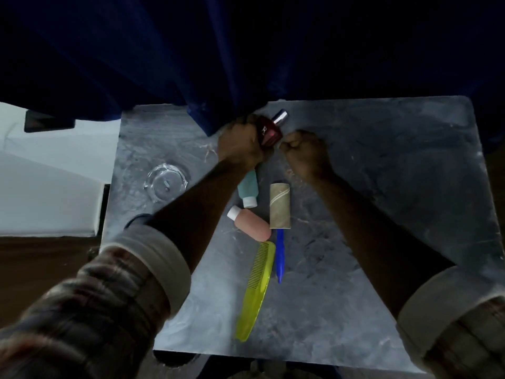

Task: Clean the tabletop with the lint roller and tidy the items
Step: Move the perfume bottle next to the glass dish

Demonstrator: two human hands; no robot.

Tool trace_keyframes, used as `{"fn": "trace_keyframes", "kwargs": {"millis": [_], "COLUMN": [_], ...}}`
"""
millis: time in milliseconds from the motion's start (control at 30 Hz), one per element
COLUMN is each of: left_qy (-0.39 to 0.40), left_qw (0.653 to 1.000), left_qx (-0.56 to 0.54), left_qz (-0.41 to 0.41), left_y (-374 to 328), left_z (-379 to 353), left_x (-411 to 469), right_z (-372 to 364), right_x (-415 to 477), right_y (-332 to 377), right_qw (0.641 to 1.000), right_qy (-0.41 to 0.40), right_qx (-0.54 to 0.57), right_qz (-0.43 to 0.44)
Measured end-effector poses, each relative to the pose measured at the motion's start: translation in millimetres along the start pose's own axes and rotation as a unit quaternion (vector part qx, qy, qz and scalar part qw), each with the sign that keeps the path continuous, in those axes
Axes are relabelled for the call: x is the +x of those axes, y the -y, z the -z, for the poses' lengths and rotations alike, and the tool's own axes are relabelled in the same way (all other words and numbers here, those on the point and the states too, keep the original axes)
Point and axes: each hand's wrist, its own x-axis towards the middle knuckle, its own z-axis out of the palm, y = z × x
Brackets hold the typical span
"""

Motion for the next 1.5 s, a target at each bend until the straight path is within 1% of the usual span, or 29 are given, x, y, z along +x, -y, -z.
{"fn": "trace_keyframes", "kwargs": {"millis": [67,133,233,333,433,533,633,667,800,1000,1067,1267,1500], "left_qy": [-0.048,-0.111,-0.200,-0.252,-0.264,-0.247,-0.231,-0.232,-0.242,-0.205,-0.204,-0.178,-0.198], "left_qw": [0.996,0.983,0.945,0.905,0.869,0.820,0.784,0.779,0.780,0.785,0.789,0.768,0.769], "left_qx": [-0.078,-0.148,-0.252,-0.332,-0.409,-0.499,-0.550,-0.554,-0.543,-0.551,-0.544,-0.584,-0.579], "left_qz": [0.008,0.019,0.058,0.086,0.093,0.131,0.172,0.179,0.196,0.195,0.199,0.193,0.184], "left_y": [-2.7,-4.3,-3.9,9.6,33.9,54.0,62.7,65.5,76.1,86.4,87.2,85.5,80.7], "left_z": [-0.6,-1.7,-4.1,-2.8,-3.1,-2.7,2.0,2.0,-11.3,-24.6,-25.1,-25.7,-20.8], "left_x": [-15.7,-37.4,-70.3,-95.7,-116.2,-132.1,-138.6,-140.3,-141.9,-143.2,-144.7,-146.3,-152.4], "right_z": [0.2,-3.0,-9.7,-18.8,-34.9,-58.7,-75.4,-79.5,-93.2,-99.9,-101.0,-103.4,-105.0], "right_x": [-2.4,-5.6,-13.6,-21.9,-24.4,-22.2,-23.9,-25.5,-30.1,-26.3,-27.3,-32.7,-36.8], "right_y": [3.0,11.7,28.5,46.7,62.5,73.5,84.7,88.7,98.3,96.4,92.4,82.8,80.2], "right_qw": [0.999,0.991,0.974,0.964,0.959,0.951,0.955,0.958,0.966,0.972,0.972,0.977,0.978], "right_qy": [-0.010,0.007,0.063,0.112,0.150,0.180,0.184,0.179,0.176,0.166,0.159,0.132,0.121], "right_qx": [0.051,0.133,0.216,0.230,0.211,0.200,0.161,0.141,0.093,0.038,0.037,0.031,0.031], "right_qz": [-0.002,-0.006,0.019,0.070,0.112,0.149,0.169,0.174,0.164,0.164,0.166,0.163,0.165]}}
